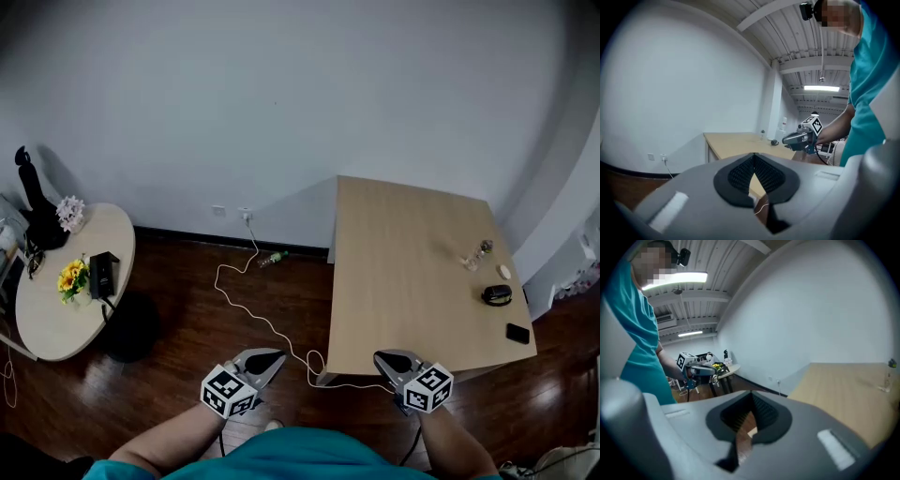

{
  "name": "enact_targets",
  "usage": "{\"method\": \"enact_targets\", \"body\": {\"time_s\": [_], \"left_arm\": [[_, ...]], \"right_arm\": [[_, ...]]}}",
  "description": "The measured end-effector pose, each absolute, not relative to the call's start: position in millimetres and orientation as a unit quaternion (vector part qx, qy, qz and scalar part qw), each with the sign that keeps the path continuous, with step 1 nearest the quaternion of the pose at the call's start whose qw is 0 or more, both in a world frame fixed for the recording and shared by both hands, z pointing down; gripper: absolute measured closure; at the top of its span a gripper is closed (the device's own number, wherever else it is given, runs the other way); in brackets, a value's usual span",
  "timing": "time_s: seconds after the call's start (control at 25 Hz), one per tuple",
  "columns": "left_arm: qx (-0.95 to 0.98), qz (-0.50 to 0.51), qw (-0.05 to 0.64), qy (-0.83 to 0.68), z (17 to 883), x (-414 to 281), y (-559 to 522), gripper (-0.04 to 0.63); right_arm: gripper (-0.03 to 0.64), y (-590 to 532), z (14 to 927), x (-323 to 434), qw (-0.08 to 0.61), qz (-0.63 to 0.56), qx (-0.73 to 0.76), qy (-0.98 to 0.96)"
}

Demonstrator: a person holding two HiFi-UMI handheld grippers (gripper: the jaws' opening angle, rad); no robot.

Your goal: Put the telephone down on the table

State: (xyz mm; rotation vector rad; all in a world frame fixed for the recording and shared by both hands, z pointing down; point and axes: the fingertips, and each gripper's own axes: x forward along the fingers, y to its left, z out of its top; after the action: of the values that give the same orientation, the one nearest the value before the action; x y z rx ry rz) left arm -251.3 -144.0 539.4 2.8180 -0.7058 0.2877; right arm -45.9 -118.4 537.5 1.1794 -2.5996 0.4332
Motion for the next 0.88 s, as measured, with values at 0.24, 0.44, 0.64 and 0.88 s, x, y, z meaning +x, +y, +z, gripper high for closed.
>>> {"method": "enact_targets", "body": {"time_s": [0.24, 0.44, 0.64, 0.88], "left_arm": [[0.948, 0.106, 0.114, -0.278, 542.0, -296.5, -102.5, 0.589], [0.940, 0.120, 0.116, -0.297, 541.8, -331.5, -59.7, 0.591], [0.939, 0.113, 0.112, -0.305, 539.7, -383.7, -35.3, 0.591], [0.951, 0.101, 0.104, -0.272, 541.5, -476.1, -14.9, 0.591]], "right_arm": [[0.614, -86.5, 541.7, -96.1, 0.137, 0.123, 0.361, -0.914], [0.614, -61.8, 550.8, -138.6, 0.134, 0.128, 0.327, -0.927], [0.614, -34.9, 555.2, -187.7, 0.134, 0.134, 0.319, -0.928], [0.614, -15.8, 555.0, -263.6, 0.150, 0.132, 0.367, -0.909]]}}
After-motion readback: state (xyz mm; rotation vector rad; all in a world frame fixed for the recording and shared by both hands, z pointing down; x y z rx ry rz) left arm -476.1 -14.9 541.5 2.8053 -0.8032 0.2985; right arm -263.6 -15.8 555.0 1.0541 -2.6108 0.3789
